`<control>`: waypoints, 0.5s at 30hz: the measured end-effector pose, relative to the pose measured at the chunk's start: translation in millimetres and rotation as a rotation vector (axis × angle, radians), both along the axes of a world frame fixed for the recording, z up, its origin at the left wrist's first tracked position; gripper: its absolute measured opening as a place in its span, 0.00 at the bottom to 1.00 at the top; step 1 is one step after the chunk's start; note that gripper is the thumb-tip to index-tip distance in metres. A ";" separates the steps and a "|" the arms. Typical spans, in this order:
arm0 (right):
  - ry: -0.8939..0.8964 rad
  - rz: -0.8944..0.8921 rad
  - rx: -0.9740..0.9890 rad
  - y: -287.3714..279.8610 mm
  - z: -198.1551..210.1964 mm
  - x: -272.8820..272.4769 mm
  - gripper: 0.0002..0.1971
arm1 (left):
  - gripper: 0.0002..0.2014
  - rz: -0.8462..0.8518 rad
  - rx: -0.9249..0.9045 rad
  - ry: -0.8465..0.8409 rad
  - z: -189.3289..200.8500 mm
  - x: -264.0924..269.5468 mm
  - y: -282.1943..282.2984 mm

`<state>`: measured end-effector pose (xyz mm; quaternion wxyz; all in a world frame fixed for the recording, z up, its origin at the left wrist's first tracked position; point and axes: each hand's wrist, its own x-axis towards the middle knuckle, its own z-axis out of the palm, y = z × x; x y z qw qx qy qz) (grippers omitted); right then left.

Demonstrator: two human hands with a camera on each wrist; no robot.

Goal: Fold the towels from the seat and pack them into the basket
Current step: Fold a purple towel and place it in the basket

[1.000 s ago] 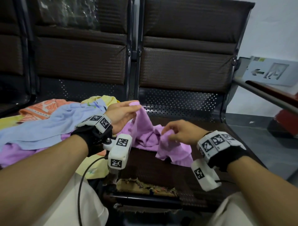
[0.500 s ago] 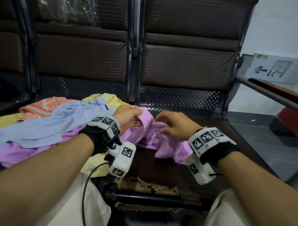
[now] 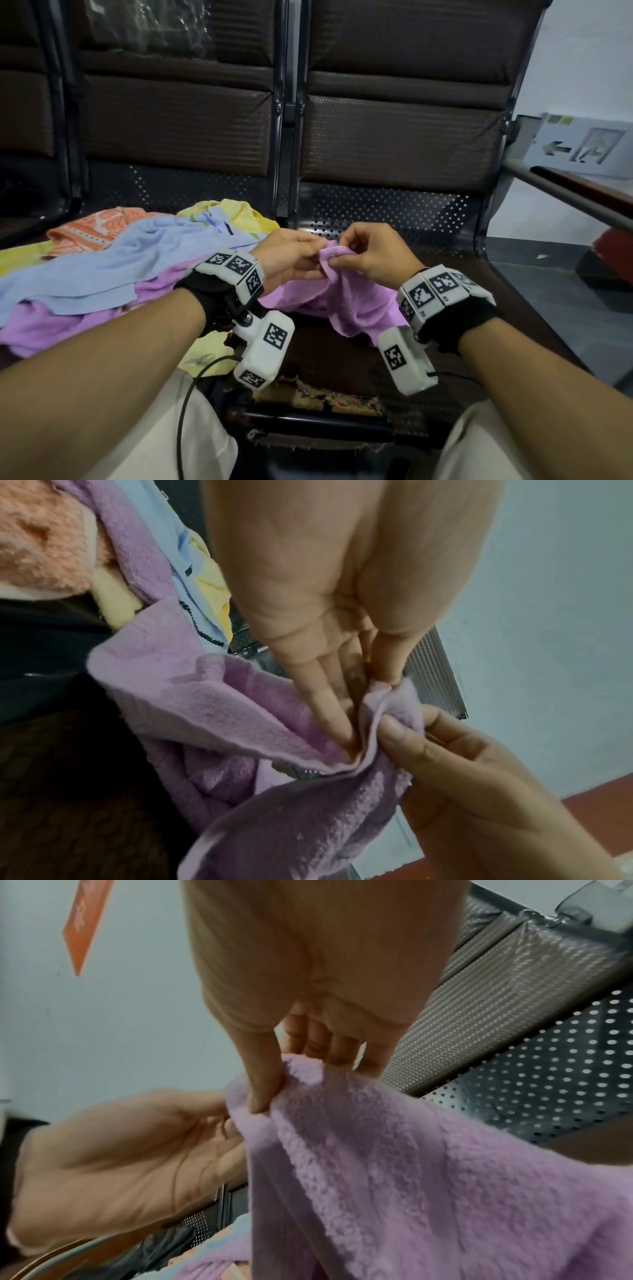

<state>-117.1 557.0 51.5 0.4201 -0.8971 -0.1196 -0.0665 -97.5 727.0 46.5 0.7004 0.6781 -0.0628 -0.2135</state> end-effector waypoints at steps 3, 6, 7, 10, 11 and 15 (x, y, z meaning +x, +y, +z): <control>-0.001 -0.040 -0.015 -1.4 -2.0 1.3 0.13 | 0.17 -0.059 -0.043 0.010 2.6 -2.6 -1.3; 0.036 -0.034 0.053 -3.0 -2.6 1.7 0.12 | 0.12 -0.099 0.009 -0.108 0.5 -5.1 1.2; 0.053 -0.021 0.068 -3.0 -2.3 1.3 0.13 | 0.10 -0.089 0.050 -0.156 -0.5 -6.0 2.0; 0.088 0.041 0.127 -3.5 -0.8 0.1 0.16 | 0.08 -0.041 0.145 -0.240 -0.2 -6.1 2.5; 0.091 0.065 0.145 -4.1 0.6 -0.5 0.17 | 0.07 -0.020 0.151 -0.254 1.4 -5.9 3.3; 0.054 0.151 0.082 -9.9 7.7 -4.0 0.21 | 0.10 0.112 0.128 -0.235 8.4 -0.4 15.0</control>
